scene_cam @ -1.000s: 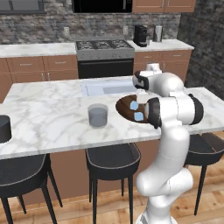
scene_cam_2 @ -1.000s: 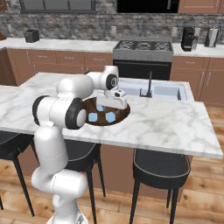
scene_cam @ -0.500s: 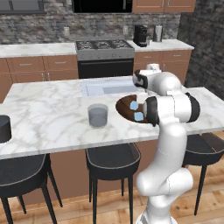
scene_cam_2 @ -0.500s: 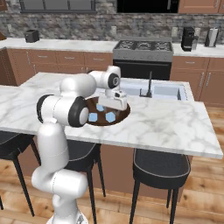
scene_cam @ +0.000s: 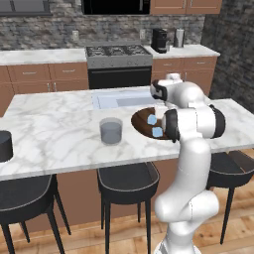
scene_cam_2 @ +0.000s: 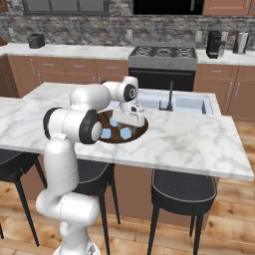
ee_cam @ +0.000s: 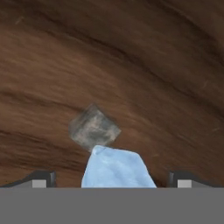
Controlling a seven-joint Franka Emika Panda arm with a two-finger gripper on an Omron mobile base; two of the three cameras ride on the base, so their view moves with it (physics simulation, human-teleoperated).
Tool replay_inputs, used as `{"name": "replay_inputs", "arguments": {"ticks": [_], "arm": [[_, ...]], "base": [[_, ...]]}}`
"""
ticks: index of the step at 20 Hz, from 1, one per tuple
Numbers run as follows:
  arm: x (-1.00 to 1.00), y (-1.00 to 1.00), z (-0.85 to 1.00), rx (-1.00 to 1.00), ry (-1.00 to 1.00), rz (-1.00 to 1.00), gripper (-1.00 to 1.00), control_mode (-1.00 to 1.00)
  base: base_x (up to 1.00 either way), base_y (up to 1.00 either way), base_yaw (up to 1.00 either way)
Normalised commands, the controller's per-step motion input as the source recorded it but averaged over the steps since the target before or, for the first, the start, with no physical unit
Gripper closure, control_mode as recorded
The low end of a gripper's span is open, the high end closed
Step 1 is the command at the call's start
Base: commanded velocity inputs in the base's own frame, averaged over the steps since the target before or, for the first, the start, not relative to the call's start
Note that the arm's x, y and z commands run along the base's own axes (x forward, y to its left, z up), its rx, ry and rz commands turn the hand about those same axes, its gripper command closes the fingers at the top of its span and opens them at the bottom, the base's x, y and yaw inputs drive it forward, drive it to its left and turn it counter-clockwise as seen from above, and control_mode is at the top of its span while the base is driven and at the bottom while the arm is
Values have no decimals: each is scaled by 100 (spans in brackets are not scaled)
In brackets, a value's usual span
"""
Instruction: There are four ice cubes in the ice bowl. Place two ice cubes in each glass of water.
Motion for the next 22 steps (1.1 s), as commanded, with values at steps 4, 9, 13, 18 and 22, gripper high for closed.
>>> {"name": "replay_inputs", "arguments": {"ticks": [4, 9, 13, 18, 22], "arm": [[-32, 0, -3, 0, 0, 0, -100, -100], [-2, 1, -7, 0, 0, 0, -100, -100], [2, 2, -16, 0, 0, 0, -100, -100], [0, 0, -10, 0, 1, 0, 100, -100], [0, 0, 0, 0, 0, 0, 100, -100]], "base": [[0, 0, 0], [0, 0, 0], [0, 0, 0], [0, 0, 0], [0, 0, 0]]}}
